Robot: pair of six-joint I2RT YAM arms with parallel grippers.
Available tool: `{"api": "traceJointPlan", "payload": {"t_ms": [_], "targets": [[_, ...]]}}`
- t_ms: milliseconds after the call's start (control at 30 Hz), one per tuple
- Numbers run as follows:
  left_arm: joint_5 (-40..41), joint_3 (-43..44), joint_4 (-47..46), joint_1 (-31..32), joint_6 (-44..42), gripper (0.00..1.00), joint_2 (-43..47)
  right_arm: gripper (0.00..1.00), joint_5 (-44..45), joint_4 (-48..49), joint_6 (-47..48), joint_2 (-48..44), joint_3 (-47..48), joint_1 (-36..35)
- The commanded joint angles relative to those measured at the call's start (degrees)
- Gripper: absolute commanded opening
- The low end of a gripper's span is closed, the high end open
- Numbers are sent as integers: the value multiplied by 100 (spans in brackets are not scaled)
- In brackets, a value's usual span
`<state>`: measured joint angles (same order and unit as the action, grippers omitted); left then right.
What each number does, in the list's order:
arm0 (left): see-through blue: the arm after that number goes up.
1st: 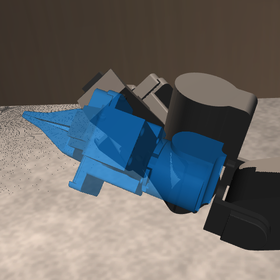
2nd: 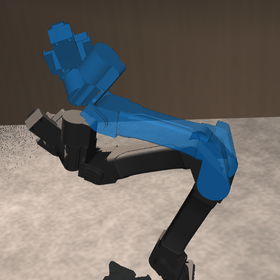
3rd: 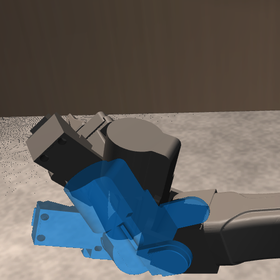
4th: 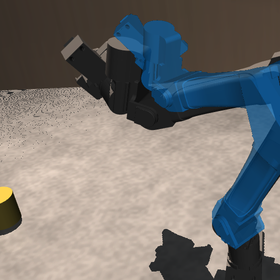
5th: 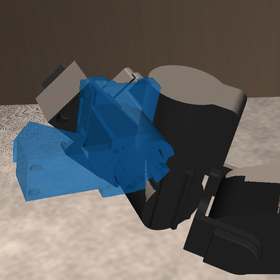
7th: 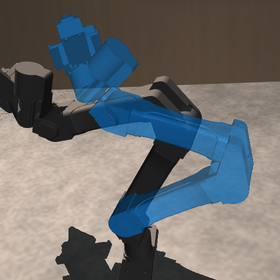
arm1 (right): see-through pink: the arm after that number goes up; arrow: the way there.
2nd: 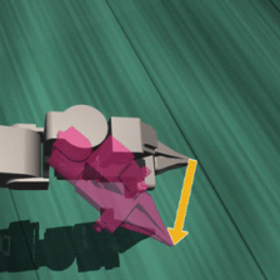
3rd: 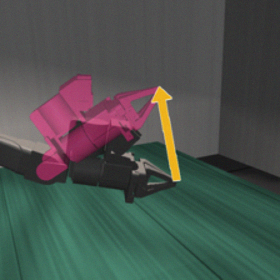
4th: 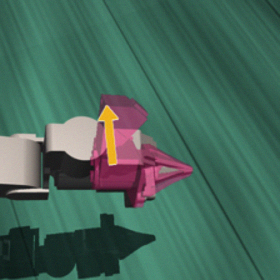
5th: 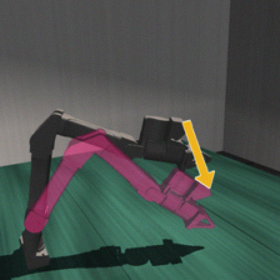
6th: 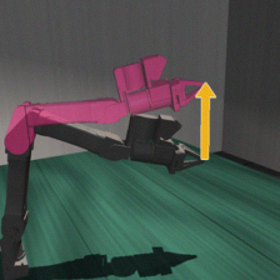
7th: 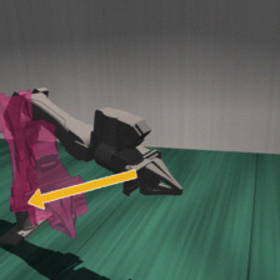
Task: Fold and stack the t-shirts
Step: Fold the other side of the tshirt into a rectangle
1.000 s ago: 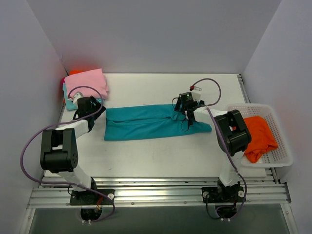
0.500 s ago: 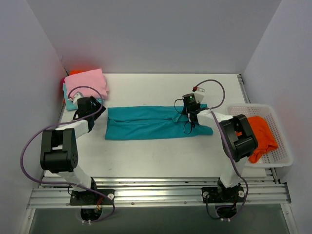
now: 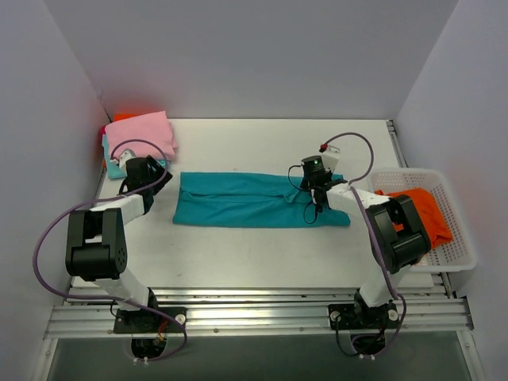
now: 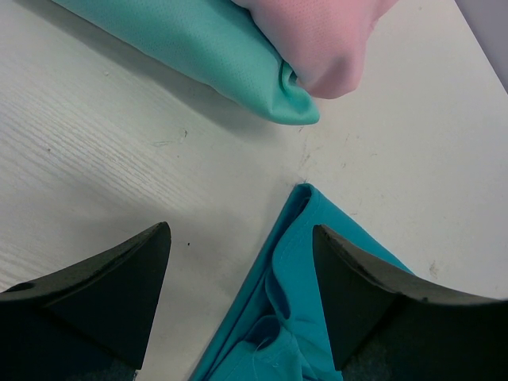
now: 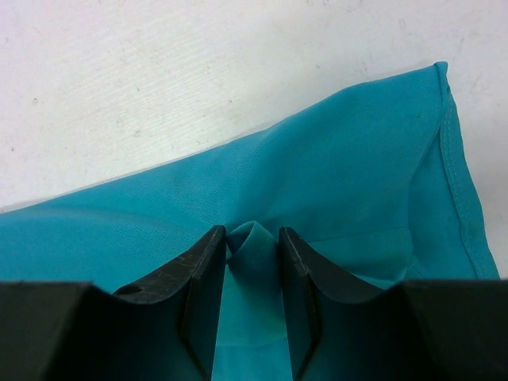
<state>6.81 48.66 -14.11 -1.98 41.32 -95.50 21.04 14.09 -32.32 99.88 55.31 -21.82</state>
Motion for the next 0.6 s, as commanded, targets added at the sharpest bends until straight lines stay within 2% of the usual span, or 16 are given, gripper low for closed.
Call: {"api": "traceJointPlan", "payload": {"t_ms": [0,100,500,567], "targets": [[-4,29,-285,-22,-19,81,-30,30,278,-187,-117,-477,-178,-41],[-4,38,-285,-22,-10,81,-30,37,322,-266,-143,-644,-327,-111],[-13,29,-285,-31,-10,81,-30,37,436,-336,-249,-988,-776,-252],[-22,29,-285,-22,-10,81,-12,41,471,-398,-266,-1023,-802,-296]]}}
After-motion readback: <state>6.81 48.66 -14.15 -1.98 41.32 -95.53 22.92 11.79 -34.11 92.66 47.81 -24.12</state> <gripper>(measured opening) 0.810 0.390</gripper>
